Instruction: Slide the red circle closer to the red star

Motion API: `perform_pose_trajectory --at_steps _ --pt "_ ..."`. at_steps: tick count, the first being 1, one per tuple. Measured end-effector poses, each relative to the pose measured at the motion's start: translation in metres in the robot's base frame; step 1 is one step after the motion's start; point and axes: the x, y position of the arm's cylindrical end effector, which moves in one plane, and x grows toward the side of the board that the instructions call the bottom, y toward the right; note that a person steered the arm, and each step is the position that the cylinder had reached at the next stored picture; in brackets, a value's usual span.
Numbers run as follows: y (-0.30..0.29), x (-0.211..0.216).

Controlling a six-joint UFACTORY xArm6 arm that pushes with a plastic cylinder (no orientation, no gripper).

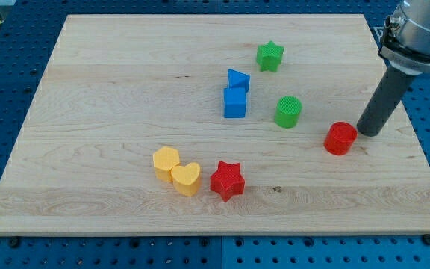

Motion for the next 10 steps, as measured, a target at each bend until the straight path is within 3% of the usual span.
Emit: perform_pose_trajectory --at_steps 4,7,10 --pt "-0.053 0.014" --pt "-0.073 0.054" --pt "-0.117 0.054"
